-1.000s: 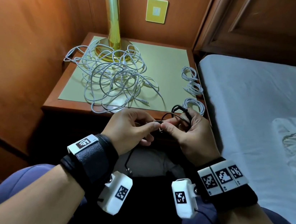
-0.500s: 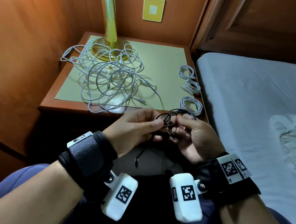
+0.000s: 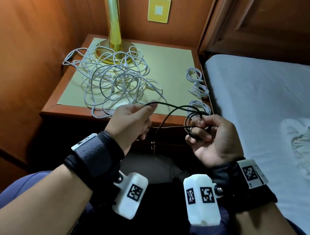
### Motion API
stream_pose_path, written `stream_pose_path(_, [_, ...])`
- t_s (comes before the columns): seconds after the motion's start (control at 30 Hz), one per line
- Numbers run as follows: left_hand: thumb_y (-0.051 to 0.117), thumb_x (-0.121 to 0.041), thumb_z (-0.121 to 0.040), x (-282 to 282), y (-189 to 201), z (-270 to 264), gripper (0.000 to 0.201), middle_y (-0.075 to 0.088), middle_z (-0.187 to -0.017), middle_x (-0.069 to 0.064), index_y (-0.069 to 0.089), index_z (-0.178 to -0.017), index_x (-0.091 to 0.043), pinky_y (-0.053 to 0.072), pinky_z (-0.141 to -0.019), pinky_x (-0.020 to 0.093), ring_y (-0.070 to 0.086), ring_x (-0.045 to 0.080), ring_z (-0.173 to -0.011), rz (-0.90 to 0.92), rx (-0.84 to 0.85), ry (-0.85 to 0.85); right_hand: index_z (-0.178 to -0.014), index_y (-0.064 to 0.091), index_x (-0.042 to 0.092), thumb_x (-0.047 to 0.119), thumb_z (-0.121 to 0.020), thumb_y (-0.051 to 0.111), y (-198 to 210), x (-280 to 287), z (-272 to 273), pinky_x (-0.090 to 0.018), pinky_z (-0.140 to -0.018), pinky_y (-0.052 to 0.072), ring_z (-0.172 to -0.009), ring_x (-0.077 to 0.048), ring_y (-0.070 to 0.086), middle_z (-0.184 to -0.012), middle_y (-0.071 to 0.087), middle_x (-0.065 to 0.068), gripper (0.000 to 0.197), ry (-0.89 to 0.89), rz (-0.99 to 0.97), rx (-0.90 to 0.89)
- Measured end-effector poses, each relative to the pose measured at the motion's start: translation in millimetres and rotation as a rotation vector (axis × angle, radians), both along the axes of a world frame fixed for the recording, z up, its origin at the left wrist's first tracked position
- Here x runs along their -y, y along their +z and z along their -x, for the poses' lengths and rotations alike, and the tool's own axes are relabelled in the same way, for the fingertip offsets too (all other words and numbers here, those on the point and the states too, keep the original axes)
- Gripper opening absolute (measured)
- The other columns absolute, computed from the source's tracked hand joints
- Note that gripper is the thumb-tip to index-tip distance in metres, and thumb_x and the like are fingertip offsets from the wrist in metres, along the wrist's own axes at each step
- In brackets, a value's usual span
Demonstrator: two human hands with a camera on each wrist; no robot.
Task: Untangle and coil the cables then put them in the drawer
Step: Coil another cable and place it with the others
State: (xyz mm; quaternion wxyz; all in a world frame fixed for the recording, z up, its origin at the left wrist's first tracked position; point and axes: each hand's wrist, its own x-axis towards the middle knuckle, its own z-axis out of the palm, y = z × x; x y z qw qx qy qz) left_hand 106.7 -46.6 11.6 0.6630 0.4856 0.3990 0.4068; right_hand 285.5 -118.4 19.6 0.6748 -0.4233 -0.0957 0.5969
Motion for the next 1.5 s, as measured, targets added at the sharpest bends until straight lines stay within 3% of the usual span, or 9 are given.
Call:
stream_pose_path(0.13, [0.063, -0.039, -0.080, 4.4, -3.5, 6.8, 0.034, 0.040, -0.050, -0.008, 0.057, -0.071, -0.007, 0.029, -0.048, 0.026, 0.035, 0.010, -0.047, -0.289, -0.382, -0.271, -0.061, 0.036, 0.020, 0.008, -0.085, 0.050, -6.5, -0.5, -0.1, -0.025, -0.047, 0.020, -0.034, -0.006, 0.020, -0.059, 0.038, 0.006, 0.032, -0.051, 0.084, 0.137])
stream_pose_path(0.33, [0.036, -0.022, -0.106, 9.4, 0.5, 13.0, 0.042, 0.034, -0.038, 0.004, 0.065, -0.096, 0.007, 0.029, -0.042, 0.022, 0.024, 0.014, -0.032, -0.154, -0.212, -0.387, -0.062, 0.042, 0.023, 0.009, -0.089, 0.060, -3.8, -0.7, 1.9, -0.024, -0.042, 0.023, -0.033, -0.005, 0.024, -0.056, 0.039, 0.009, 0.035, -0.081, 0.089, 0.152])
stream_pose_path(0.53, [0.052, -0.016, -0.101, 30.5, -1.9, 25.0, 0.020, 0.043, -0.045, 0.004, 0.065, -0.110, -0.004, 0.029, -0.040, 0.019, 0.033, 0.010, -0.029, -0.172, -0.237, -0.722, -0.068, 0.049, 0.022, 0.011, -0.090, 0.058, -3.1, 23.5, 22.4, -0.024, -0.049, 0.023, -0.039, -0.006, 0.027, -0.054, 0.041, 0.009, 0.026, 0.004, 0.151, 0.310])
stream_pose_path(0.8, [0.042, -0.009, -0.106, 91.1, -7.2, 53.7, 0.026, 0.056, -0.053, 0.005, 0.053, -0.082, -0.007, 0.038, -0.038, 0.020, 0.048, 0.016, -0.038, -0.213, -0.214, -0.215, -0.069, 0.043, 0.017, 0.007, -0.093, 0.061, -2.9, 93.9, 60.4, -0.017, -0.040, 0.035, -0.040, -0.005, 0.039, -0.059, 0.046, 0.000, 0.031, 0.079, 0.073, 0.535])
stream_pose_path(1.0, [0.049, -0.016, -0.103, 136.3, -21.3, 95.8, 0.022, 0.067, -0.124, 0.000, 0.055, -0.085, -0.027, 0.056, -0.092, 0.036, 0.068, 0.011, -0.108, -0.464, -0.338, -0.016, -0.092, 0.053, -0.004, 0.000, -0.095, 0.058, -8.8, 151.9, 83.7, -0.010, -0.057, 0.040, -0.054, 0.005, 0.060, -0.079, 0.068, -0.023, 0.007, 0.157, 0.050, 0.892])
stream_pose_path(1.2, [0.043, -0.012, -0.105, 135.1, -0.3, 122.4, 0.021, 0.070, -0.105, -0.001, 0.049, -0.087, -0.021, 0.057, -0.069, 0.031, 0.075, 0.014, -0.088, -0.438, -0.221, 0.222, -0.076, 0.032, 0.019, 0.006, -0.096, 0.058, 27.3, 161.5, 77.6, -0.013, -0.039, 0.031, -0.035, 0.000, 0.043, -0.086, 0.074, -0.014, 0.035, 0.041, 0.104, 0.819])
stream_pose_path(1.33, [0.045, -0.015, -0.104, 122.6, -28.8, 148.3, 0.009, 0.074, -0.095, 0.018, 0.052, -0.101, -0.018, 0.053, -0.060, 0.036, 0.072, 0.018, -0.058, -0.194, -0.357, 0.346, -0.073, 0.051, 0.014, 0.014, -0.092, 0.062, 28.8, 151.8, 72.9, -0.025, -0.046, 0.026, -0.044, -0.011, 0.030, -0.076, 0.071, -0.010, 0.023, -0.061, 0.134, 0.715])
stream_pose_path(1.43, [0.051, -0.016, -0.101, 121.0, -40.7, 153.9, 0.051, 0.075, -0.085, 0.014, 0.030, -0.147, -0.020, 0.055, -0.051, 0.032, 0.071, 0.025, -0.055, -0.002, -0.493, 0.202, -0.068, 0.043, 0.020, 0.012, -0.095, 0.057, 10.6, 149.4, 76.9, -0.025, -0.045, 0.017, -0.041, -0.009, 0.026, -0.062, 0.037, -0.008, 0.031, 0.092, 0.076, 0.535])
stream_pose_path(1.5, [0.063, -0.020, -0.095, 127.7, -33.6, 145.6, 0.070, 0.074, -0.100, -0.001, 0.024, -0.153, -0.028, 0.059, -0.066, 0.034, 0.073, 0.020, -0.072, -0.192, -0.572, 0.110, -0.070, 0.036, 0.024, 0.011, -0.095, 0.056, 1.2, 148.4, 81.3, -0.022, -0.040, 0.013, -0.040, -0.007, 0.018, -0.060, 0.022, 0.000, 0.035, 0.235, 0.022, 0.463])
